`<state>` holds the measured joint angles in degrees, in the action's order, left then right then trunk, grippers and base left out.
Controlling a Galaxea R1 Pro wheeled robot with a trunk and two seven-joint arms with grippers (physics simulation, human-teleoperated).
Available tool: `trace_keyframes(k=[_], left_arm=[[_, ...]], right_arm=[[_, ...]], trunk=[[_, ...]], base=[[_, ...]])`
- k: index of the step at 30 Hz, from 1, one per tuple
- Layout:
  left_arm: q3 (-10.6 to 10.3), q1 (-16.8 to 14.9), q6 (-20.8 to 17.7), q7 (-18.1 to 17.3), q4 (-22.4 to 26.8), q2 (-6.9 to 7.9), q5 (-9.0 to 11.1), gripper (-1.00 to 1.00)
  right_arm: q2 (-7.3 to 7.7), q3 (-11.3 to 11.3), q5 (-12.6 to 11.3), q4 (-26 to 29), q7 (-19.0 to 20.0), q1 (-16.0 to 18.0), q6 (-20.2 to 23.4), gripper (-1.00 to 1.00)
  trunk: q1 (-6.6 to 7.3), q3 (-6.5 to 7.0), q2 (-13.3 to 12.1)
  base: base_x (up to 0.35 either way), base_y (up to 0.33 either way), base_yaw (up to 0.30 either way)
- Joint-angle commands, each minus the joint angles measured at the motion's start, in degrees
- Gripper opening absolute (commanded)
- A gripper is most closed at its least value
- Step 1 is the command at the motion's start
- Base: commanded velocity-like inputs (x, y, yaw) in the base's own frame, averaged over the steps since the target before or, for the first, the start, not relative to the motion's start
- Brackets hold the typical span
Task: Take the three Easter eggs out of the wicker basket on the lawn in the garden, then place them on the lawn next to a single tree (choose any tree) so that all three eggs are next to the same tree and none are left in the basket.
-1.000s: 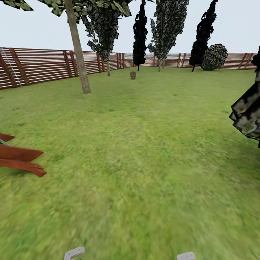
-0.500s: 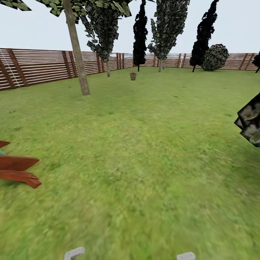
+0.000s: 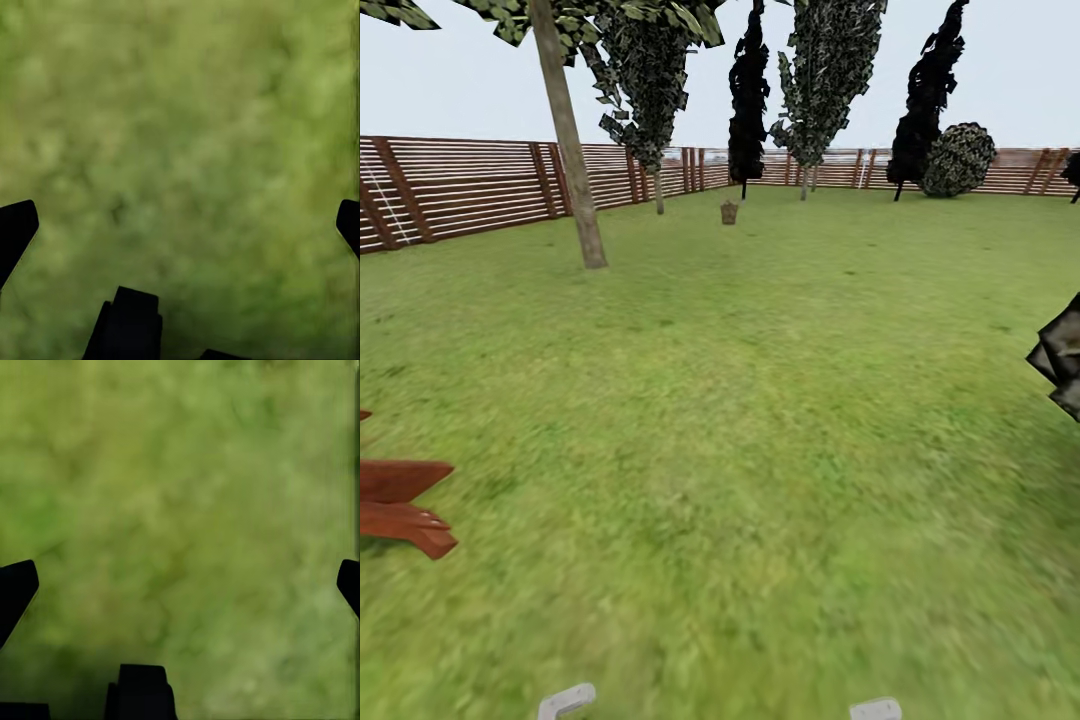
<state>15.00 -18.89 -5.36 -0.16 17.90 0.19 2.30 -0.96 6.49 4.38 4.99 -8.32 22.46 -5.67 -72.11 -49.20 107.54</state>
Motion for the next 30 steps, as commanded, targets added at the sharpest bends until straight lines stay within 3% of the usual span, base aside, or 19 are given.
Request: trace_keyframes(k=[1,10,16,19,25,30], left_arm=[[0.1,0.0,-0.4,0.0,0.1,-0.02,0.2,1.00],[0.1,0.0,-0.3,0.1,-0.2,0.01,0.1,1.00],[0.3,0.0,-0.1,0.1,-6.2,0.04,0.4,1.00],[0.3,0.0,0.0,0.1,-8.5,0.03,0.6,1.00],[0.5,0.0,2.4,0.2,-15.4,0.33,0.7,1.00],[0.5,0.0,2.6,0.2,-16.8,0.40,0.7,1.00]], right_arm=[[-0.01,0.3,0.5,-0.1,-0.4,0.0,0.0,1.00],[0.15,0.3,0.4,-0.3,-0.4,-0.2,0.0,1.00],[0.48,0.4,0.2,-1.5,-0.4,-0.5,0.0,1.00],[0.48,0.4,0.6,-4.9,-0.4,-0.8,0.0,1.00],[0.34,0.5,0.8,-6.3,-0.4,-3.9,-0.2,1.00],[0.34,0.5,0.9,-6.6,-0.4,-5.4,-0.3,1.00]], trunk=[[0.20,0.14,-0.4],[2.18,1.75,-4.0],[3.49,2.83,-6.4],[4.15,3.37,-7.6],[5.47,4.45,-10.0],[6.57,5.35,-12.0]], base=[[0.326,0.000,0.000],[0.326,0.000,0.000],[0.326,0.000,0.000],[0.326,0.000,0.000],[0.326,0.000,0.000],[0.326,0.000,0.000]])
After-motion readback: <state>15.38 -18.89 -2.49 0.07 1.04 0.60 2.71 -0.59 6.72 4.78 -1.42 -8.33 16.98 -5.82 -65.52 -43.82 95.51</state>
